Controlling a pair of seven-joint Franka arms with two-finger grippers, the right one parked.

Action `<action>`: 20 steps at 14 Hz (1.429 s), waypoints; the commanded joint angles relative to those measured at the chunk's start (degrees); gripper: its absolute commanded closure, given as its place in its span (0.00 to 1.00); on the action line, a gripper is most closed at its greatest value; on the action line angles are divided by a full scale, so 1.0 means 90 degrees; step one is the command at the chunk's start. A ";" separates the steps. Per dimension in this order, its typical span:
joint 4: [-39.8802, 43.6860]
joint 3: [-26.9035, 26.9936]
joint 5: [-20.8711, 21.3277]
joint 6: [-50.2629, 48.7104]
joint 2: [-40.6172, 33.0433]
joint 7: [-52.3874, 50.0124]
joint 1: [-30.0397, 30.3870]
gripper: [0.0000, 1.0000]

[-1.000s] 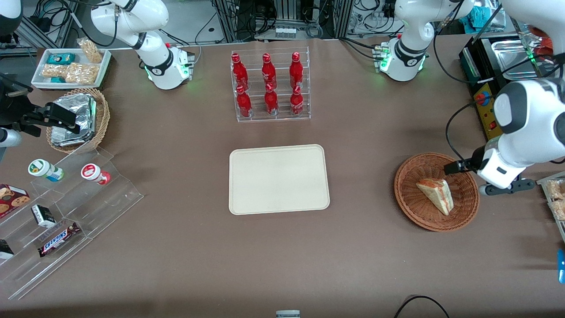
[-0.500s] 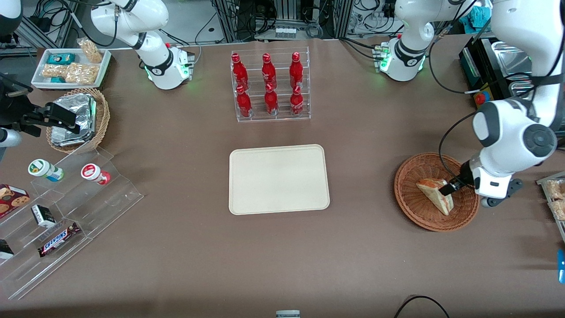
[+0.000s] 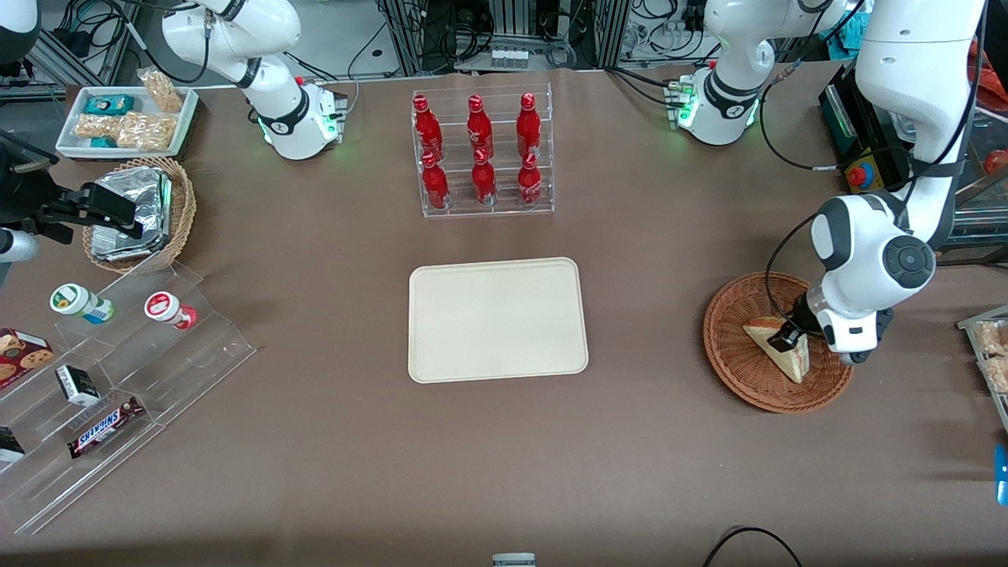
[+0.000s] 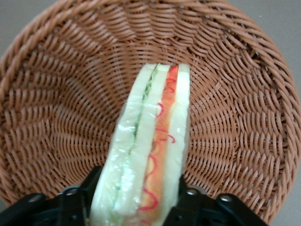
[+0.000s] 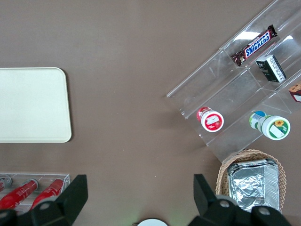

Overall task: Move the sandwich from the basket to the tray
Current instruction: 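Lift the sandwich and carry it with the left gripper over the cream tray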

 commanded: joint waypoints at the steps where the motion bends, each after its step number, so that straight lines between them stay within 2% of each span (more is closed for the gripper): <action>1: 0.0317 -0.0003 0.0020 -0.0615 -0.0156 -0.0075 -0.0078 0.95; 5: 0.1333 -0.0441 0.0021 -0.2462 -0.0245 0.0998 -0.0078 1.00; 9: 0.1617 -0.1484 0.0391 -0.2573 -0.0167 0.2209 -0.0087 0.97; 11: 0.1676 -0.2050 0.0411 -0.2514 -0.0080 0.2192 -0.0087 1.00; 14: 0.2008 -0.2940 0.0634 -0.2213 0.0369 0.1356 -0.0290 1.00; 17: 0.2475 -0.2932 0.1035 -0.1782 0.0866 0.0018 -0.1247 1.00; 20: 0.3577 -0.2932 0.1727 -0.1840 0.1715 -0.1417 -0.2077 1.00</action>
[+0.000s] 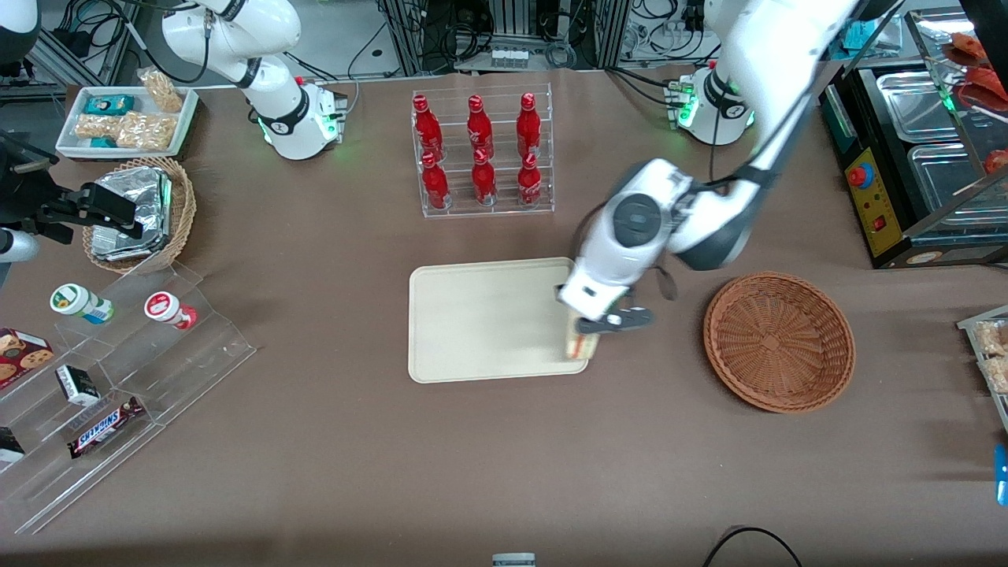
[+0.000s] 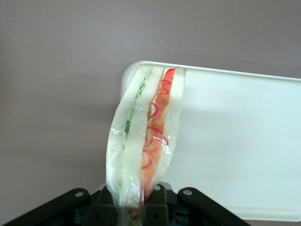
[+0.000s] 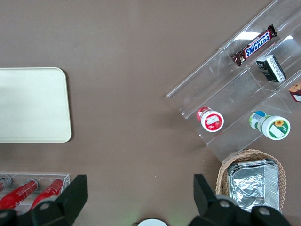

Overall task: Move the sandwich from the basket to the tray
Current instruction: 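Lift the sandwich and carry it with the left gripper over the cream tray, then lower the sandwich onto the tray and open the left gripper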

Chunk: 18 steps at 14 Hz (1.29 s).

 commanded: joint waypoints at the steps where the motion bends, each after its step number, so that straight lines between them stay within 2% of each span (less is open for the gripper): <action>1: 0.1238 0.0043 0.0659 -0.0134 0.0963 -0.1160 -0.0666 1.00; 3: 0.1736 0.0062 0.0972 -0.0153 0.1402 -0.1719 -0.1077 1.00; 7: 0.2616 0.0130 0.1032 -0.0534 0.2136 -0.1945 -0.1693 1.00; 12: 0.2656 0.0277 0.1032 -0.0495 0.2381 -0.2023 -0.2006 0.99; 14: 0.2656 0.0287 0.1032 -0.0466 0.2468 -0.2227 -0.2075 0.91; 15: 0.2656 0.0287 0.1032 -0.0466 0.2488 -0.2287 -0.2075 0.77; 16: 0.2656 0.0287 0.1032 -0.0427 0.2488 -0.2384 -0.2065 0.33; 17: 0.2647 0.0287 0.1032 -0.0407 0.2469 -0.2530 -0.2065 0.00; 18: 0.2646 0.0287 0.1032 -0.0407 0.2440 -0.2609 -0.2065 0.00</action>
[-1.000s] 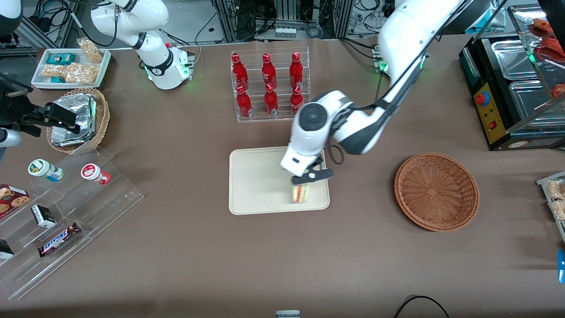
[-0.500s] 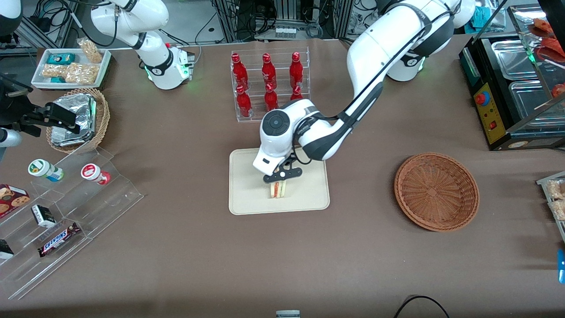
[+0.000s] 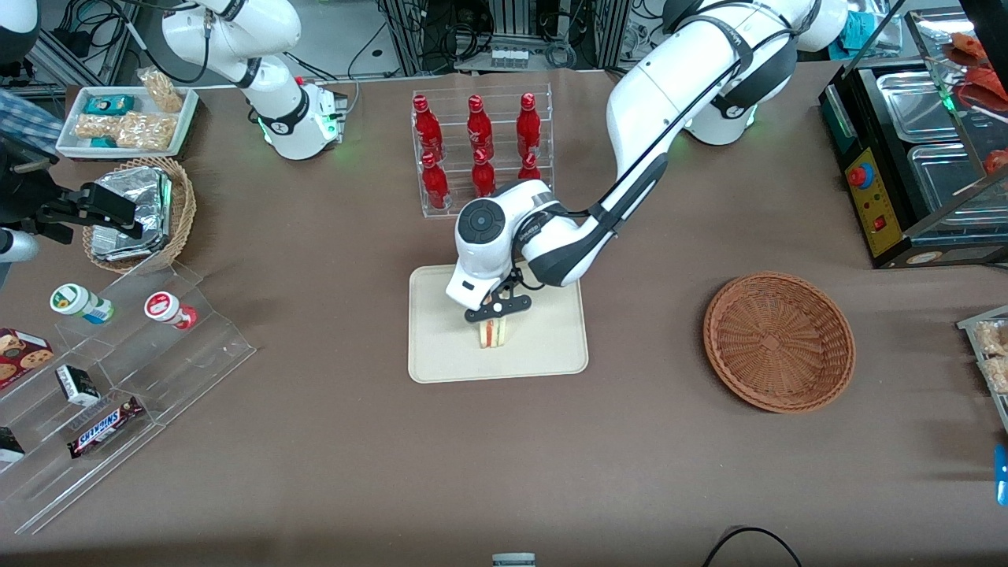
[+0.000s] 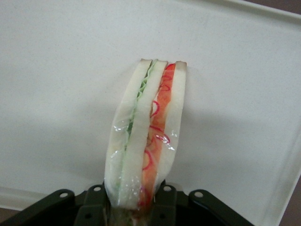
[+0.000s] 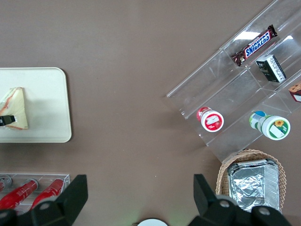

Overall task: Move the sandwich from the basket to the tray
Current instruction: 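Lower the sandwich onto the tray and open the left gripper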

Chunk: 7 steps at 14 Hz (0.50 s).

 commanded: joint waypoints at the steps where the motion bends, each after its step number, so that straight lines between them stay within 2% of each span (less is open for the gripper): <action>1: 0.0235 0.0070 0.0120 -0.0092 -0.0011 -0.0342 -0.0086 0.00; 4: 0.0148 0.0070 0.0159 -0.0248 -0.0527 -0.0314 -0.0085 0.00; 7: 0.0148 0.0070 0.0139 -0.1047 -0.1172 -0.0226 0.0002 0.00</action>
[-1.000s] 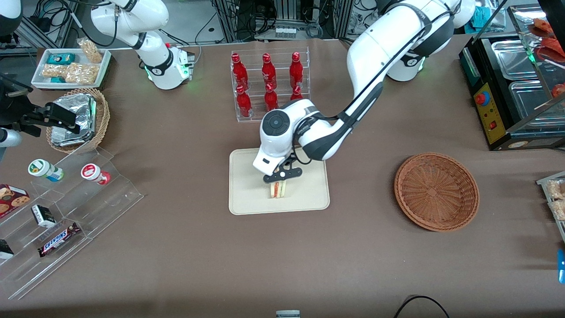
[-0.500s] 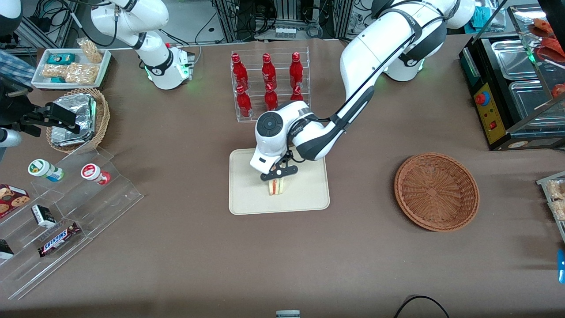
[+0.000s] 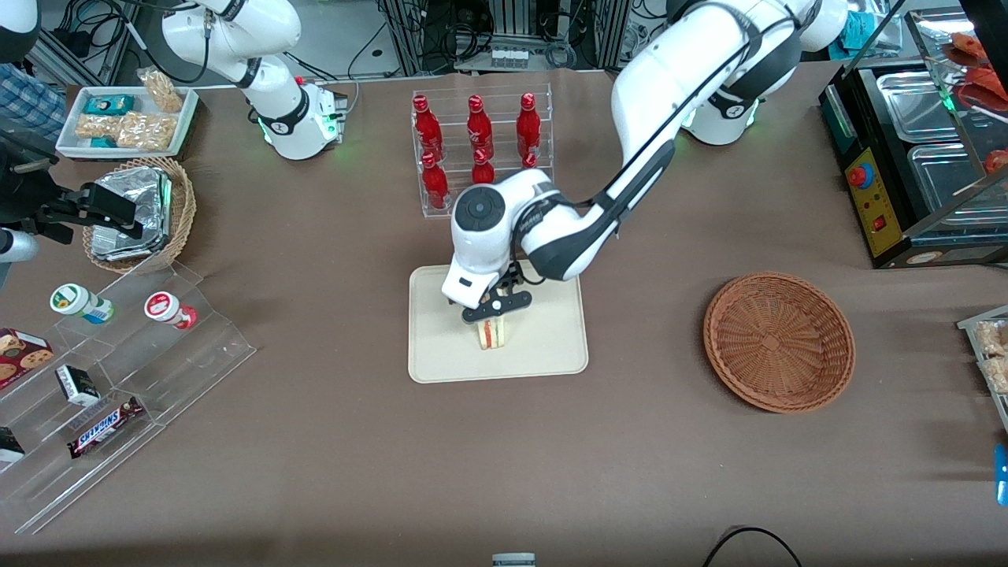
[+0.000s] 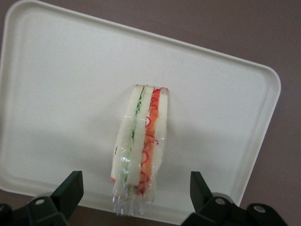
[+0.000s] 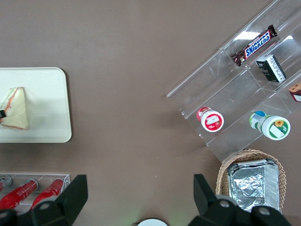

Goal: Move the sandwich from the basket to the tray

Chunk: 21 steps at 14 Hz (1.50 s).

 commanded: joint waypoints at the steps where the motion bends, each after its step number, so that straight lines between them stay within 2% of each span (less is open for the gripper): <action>1: -0.0139 0.0071 0.0084 -0.0857 -0.0815 -0.0032 0.0102 0.00; 3: -0.0352 0.0022 -0.0042 -0.1453 -0.1206 0.0017 0.0589 0.00; 6: -0.0850 0.0032 -0.0267 -0.1661 -0.1665 0.0172 0.1146 0.00; 15: -0.2940 0.0012 -0.0306 -0.1670 -0.3452 0.2368 0.2679 0.00; 18: -0.3389 0.0071 -0.0949 -0.1816 -0.4174 0.3762 0.3207 0.00; 21: -0.3469 0.0752 -0.1516 -0.2323 -0.4761 0.5208 0.3229 0.00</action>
